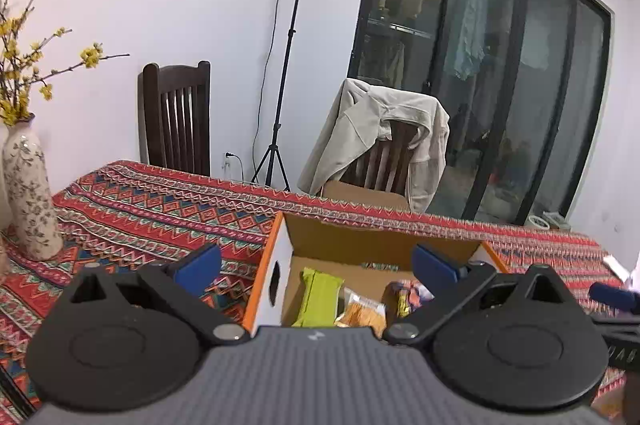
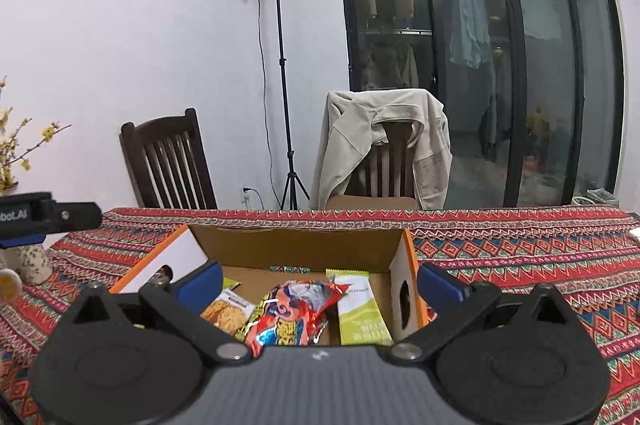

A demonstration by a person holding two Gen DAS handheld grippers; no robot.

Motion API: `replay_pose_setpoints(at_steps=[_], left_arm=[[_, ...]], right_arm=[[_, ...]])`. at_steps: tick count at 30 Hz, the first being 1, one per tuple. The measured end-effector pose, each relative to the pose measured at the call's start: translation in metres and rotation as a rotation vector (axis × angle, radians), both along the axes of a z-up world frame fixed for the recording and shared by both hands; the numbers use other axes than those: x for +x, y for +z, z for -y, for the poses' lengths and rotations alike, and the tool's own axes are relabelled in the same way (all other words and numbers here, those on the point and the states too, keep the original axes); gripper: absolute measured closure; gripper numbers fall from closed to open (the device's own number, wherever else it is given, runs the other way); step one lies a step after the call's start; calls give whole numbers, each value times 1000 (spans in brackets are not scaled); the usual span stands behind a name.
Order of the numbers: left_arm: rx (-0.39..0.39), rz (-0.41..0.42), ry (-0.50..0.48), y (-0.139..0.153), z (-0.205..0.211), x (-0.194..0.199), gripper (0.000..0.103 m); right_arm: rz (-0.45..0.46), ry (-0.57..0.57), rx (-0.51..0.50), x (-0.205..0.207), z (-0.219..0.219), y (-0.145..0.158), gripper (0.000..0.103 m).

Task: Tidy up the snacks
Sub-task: 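Move both tools back over the remaining snack pile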

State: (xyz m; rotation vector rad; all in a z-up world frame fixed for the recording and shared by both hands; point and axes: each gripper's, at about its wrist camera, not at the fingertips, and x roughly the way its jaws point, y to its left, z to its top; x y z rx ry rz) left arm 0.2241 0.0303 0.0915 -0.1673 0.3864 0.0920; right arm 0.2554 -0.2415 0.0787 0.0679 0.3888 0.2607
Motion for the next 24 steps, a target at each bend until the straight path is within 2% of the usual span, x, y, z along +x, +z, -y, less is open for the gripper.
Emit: replay_pose_setpoints(at_steps=[5, 8, 15, 19, 24], left_arm=[[21, -15, -28, -11, -3, -25, 0], [33, -55, -21, -25, -7, -39, 0], [38, -97, -17, -58, -17, -72, 0], [27, -104, -33, -76, -21, -79, 0], [29, -98, -58, -89, -18, -78, 0]], right_arm=[[-28, -4, -1, -20, 12, -3, 0], [-50, -5, 2, -31, 22, -9, 0], [-121, -9, -21, -71, 41, -44, 0], [-169, -6, -51, -83, 45, -65, 0], [-193, -11, -36, -83, 51, -75, 0]])
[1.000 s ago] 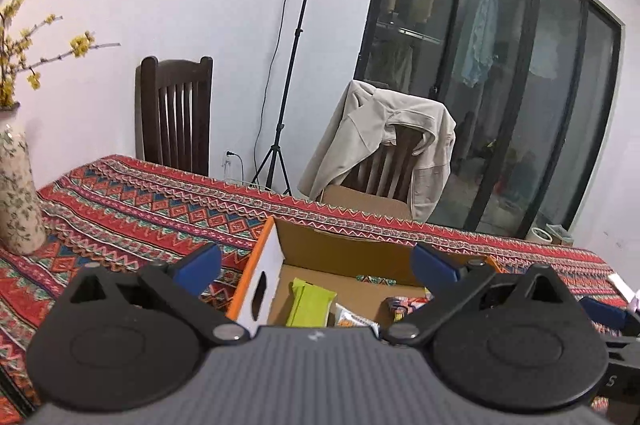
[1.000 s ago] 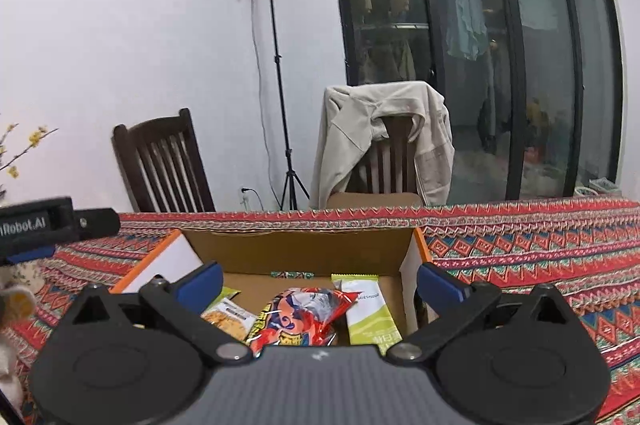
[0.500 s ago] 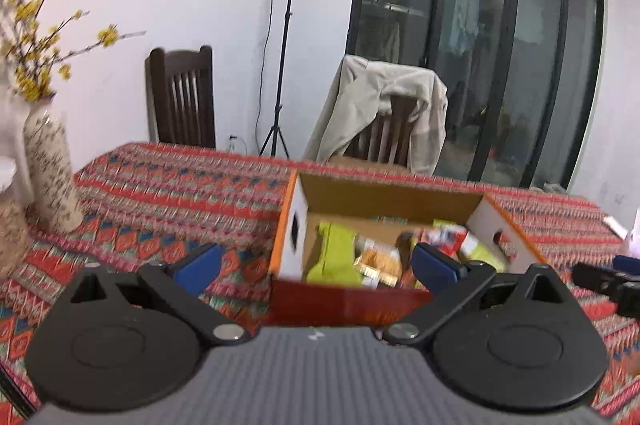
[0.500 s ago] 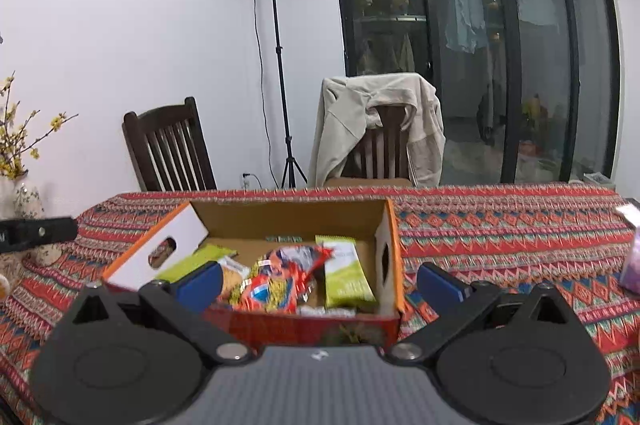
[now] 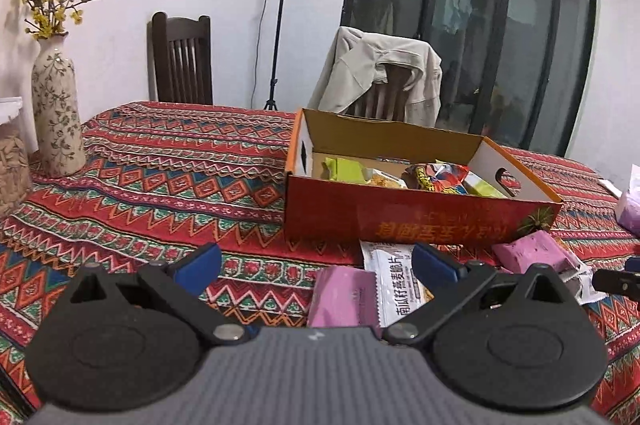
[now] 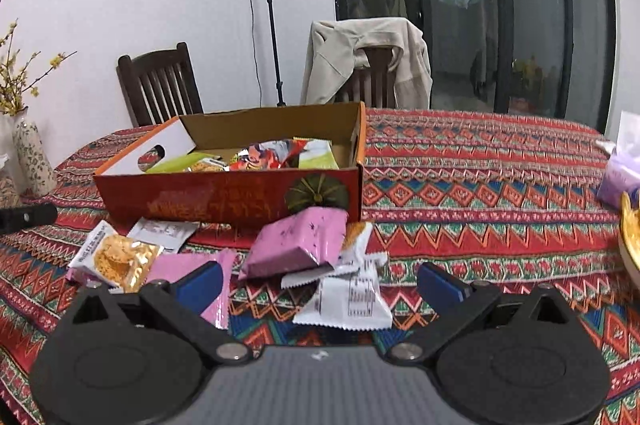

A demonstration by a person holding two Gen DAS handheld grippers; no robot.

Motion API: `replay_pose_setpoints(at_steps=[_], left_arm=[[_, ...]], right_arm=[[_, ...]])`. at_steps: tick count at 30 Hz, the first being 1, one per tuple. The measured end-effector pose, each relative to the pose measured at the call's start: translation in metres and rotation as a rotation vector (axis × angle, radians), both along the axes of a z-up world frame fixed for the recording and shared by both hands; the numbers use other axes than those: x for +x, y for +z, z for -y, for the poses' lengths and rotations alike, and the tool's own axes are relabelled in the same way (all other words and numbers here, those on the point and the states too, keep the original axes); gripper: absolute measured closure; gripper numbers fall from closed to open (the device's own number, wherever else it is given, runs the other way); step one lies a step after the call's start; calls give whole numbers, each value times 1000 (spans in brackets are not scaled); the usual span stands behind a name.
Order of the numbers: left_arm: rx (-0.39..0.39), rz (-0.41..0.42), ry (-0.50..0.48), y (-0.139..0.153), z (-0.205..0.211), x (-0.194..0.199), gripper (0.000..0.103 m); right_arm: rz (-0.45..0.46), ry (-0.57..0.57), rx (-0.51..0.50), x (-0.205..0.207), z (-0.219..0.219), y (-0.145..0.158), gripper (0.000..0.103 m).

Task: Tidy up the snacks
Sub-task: 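Move both tools back over the remaining snack pile, then grasp the white wrapped packet with the right tool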

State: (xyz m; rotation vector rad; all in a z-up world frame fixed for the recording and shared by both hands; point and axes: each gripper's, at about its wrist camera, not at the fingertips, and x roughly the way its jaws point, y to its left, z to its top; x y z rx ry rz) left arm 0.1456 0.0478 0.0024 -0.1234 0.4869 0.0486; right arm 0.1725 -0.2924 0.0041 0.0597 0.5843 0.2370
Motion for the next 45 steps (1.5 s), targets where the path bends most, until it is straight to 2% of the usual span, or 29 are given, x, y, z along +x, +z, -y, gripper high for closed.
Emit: replay_pose_setpoints(at_steps=[5, 13, 15, 22, 25, 27, 28, 34, 42, 43, 44, 45], left_arm=[[-8, 15, 3, -3, -2, 0, 0], [-35, 5, 6, -5, -7, 1, 0], [-40, 1, 5, -5, -7, 2, 0], [-47, -12, 2, -7, -7, 4, 0], [-54, -22, 1, -9, -8, 6, 0], [-61, -29, 2, -10, -9, 8, 0], [-62, -32, 5, -11, -10, 8, 0], [-67, -45, 24, -13, -12, 11, 0], [-46, -67, 74, -10, -11, 14, 0], [-35, -68, 75, -8, -8, 14, 0], [-28, -68, 72, -6, -6, 13, 0], [-20, -69, 68, -4, -3, 13, 0]], right_arm=[[0, 4, -47, 1, -6, 1, 0], [-63, -11, -70, 19, -6, -7, 0], [-89, -21, -85, 26, -7, -12, 2], [-177, -33, -81, 48, -7, -36, 20], [-159, -40, -96, 47, -9, -38, 25], [-146, -41, -99, 45, -9, -38, 35], [-138, -42, -97, 44, -9, -37, 45], [-99, -60, -103, 38, -7, -35, 50], [56, -108, -44, 16, 6, -15, 52], [83, -111, -34, 12, 8, -12, 53], [109, -111, -21, 8, 10, -9, 62], [129, -108, -6, 6, 13, -6, 65]])
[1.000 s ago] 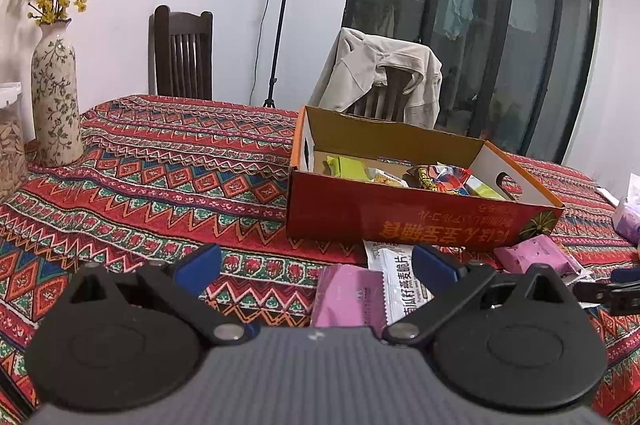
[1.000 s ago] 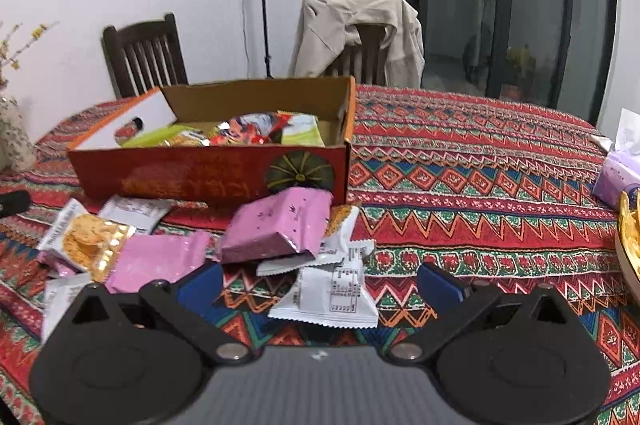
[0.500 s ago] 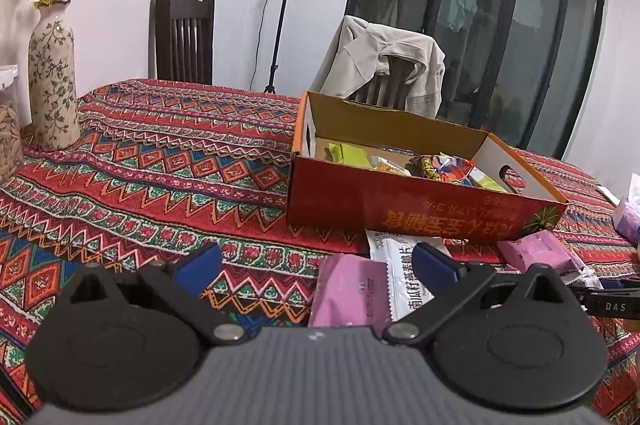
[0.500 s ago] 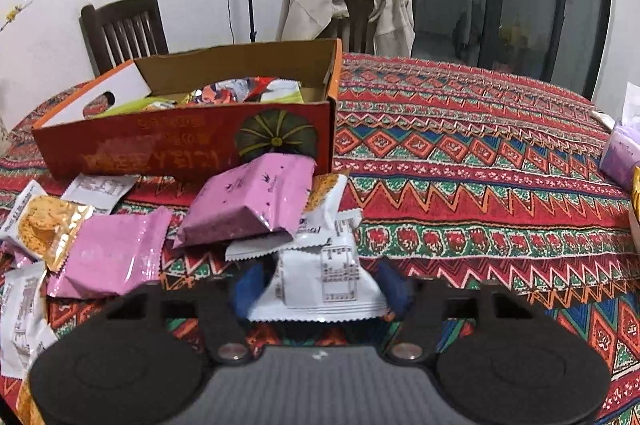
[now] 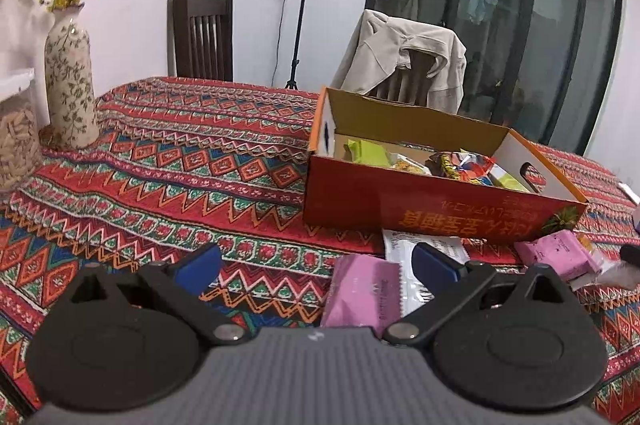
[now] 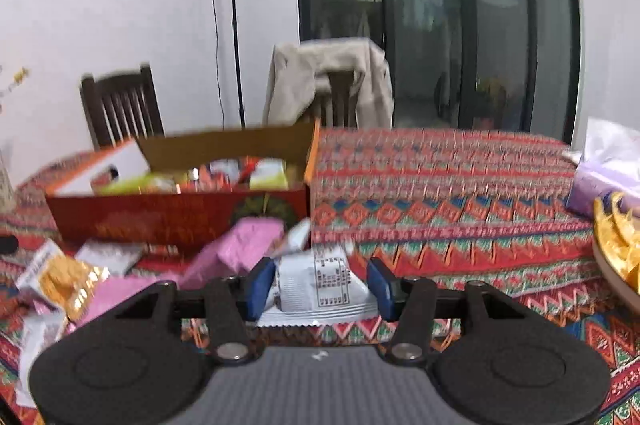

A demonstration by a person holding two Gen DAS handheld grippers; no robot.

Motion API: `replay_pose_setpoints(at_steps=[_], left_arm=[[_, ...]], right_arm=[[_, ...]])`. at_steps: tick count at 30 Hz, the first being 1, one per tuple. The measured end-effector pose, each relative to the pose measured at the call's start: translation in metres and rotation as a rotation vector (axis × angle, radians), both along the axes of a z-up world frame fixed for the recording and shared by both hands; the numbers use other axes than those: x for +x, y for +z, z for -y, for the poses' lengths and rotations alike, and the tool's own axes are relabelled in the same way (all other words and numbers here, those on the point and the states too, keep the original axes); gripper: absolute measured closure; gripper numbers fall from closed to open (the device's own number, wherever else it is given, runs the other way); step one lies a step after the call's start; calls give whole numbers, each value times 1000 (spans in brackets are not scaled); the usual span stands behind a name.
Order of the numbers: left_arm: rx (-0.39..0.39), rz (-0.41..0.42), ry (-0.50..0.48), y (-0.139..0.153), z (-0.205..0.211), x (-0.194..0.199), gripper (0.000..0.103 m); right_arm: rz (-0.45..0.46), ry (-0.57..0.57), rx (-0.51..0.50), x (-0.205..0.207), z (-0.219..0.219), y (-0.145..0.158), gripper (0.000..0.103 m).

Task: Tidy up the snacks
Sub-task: 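Grasp the white wrapped packet with the right tool, then grasp the white cracker packet with the left tool while the right tool holds its packet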

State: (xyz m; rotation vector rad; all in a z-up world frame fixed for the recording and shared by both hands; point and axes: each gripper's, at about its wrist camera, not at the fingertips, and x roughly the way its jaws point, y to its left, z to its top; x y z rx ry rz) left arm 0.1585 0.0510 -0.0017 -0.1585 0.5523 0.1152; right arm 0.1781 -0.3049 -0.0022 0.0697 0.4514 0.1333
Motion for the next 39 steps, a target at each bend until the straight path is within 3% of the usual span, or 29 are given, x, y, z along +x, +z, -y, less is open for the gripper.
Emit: replay_pose_setpoints(at_steps=[1, 2, 3, 9, 10, 11, 12, 13, 18, 21, 23, 30, 31, 39], left_arm=[[3, -2, -4, 1, 3, 0, 0], [4, -3, -11, 3, 6, -1, 0], [8, -5, -19, 4, 10, 0, 0], [25, -46, -38, 2, 32, 9, 0], [23, -53, -41, 1, 35, 11, 0], [24, -58, -44, 1, 38, 12, 0], [29, -63, -47, 1, 41, 12, 0], [36, -62, -50, 1, 42, 12, 0], [44, -67, -52, 0, 47, 12, 0], [56, -68, -57, 0, 49, 10, 0], [67, -68, -58, 1, 50, 9, 0], [111, -86, -87, 1, 68, 16, 0], [117, -92, -91, 0, 71, 19, 0], [189, -139, -68, -14, 93, 37, 0]], right_arm=[[15, 3, 16, -2, 2, 2, 69], [24, 8, 28, -3, 4, 3, 90], [24, 16, 43, -4, 6, 5, 96], [6, 43, 53, -3, 7, 7, 89], [-2, 39, 50, -3, 7, 7, 81], [-22, 40, 48, -2, 6, 5, 54], [-56, 39, 42, 0, 6, 4, 37], [-85, 36, 32, -1, 5, 0, 12], [-161, 69, -22, -14, -2, -9, 12], [-216, 74, -51, -13, -6, -16, 19], [-246, 79, -63, -13, -6, -21, 36], [-220, 91, -45, -21, 0, -18, 53], [-209, 95, -32, -21, 2, -16, 78], [-138, 121, 10, -12, 5, 3, 80]])
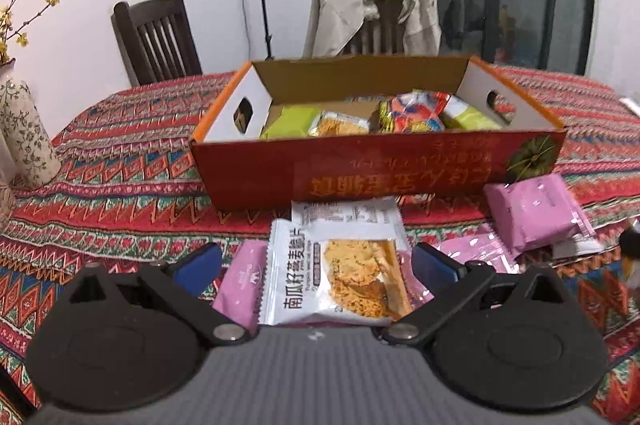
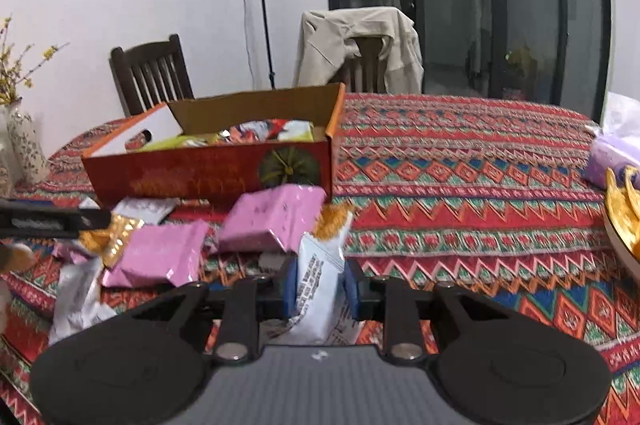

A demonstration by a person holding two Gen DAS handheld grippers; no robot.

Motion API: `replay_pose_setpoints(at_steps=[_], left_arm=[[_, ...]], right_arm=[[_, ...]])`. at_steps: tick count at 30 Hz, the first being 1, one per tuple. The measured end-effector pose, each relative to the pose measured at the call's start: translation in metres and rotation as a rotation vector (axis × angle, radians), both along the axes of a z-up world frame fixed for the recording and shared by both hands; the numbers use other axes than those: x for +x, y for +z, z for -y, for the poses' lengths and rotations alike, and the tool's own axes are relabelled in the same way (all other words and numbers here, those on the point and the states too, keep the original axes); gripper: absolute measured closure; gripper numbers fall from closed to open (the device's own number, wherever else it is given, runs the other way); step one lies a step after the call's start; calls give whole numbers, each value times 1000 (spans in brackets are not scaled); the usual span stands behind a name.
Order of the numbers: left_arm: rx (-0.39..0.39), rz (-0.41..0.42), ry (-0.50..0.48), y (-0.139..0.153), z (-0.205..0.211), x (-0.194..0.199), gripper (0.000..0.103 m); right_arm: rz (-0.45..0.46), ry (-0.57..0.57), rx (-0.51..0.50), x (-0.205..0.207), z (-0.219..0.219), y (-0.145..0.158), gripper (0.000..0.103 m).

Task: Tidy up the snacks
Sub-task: 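Grasp the white cracker packet with the left tool while the right tool holds its packet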

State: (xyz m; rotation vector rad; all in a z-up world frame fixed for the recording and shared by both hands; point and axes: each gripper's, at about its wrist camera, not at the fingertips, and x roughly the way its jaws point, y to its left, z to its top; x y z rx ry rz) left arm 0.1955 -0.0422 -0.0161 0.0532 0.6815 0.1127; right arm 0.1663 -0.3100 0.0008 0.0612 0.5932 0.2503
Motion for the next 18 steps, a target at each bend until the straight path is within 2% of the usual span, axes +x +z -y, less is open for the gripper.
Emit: replay_pose_setpoints(at_steps=[1, 2, 3, 4, 5, 9, 14, 15, 16, 18], left_arm=[[-3, -8, 0, -2, 0, 2, 1], [-9, -16, 4, -5, 0, 3, 8], [-13, -28, 9, -7, -1, 4, 18], [-20, -39, 9, -10, -2, 4, 23], [-18, -32, 9, -10, -2, 3, 23], [-9, -9, 6, -8, -1, -3, 42], [-26, 13, 3, -4, -5, -9, 60], [-30, 19, 3, -3, -5, -11, 72], [-38, 27, -3, -1, -6, -12, 79], [-65, 32, -21, 3, -9, -15, 88]], right_arm=[[13, 12, 5, 1, -2, 2, 80], [24, 20, 8, 2, -3, 4, 80], [35, 27, 13, 2, -4, 5, 80], [46, 35, 20, 2, -5, 6, 80], [54, 40, 27, 2, -5, 6, 80], [49, 39, 47, 3, -4, 0, 80], [57, 45, 50, 3, -7, -4, 80], [61, 47, 51, 2, -7, -4, 80], [64, 48, 52, 2, -7, -5, 80], [67, 47, 52, 2, -8, -5, 80]])
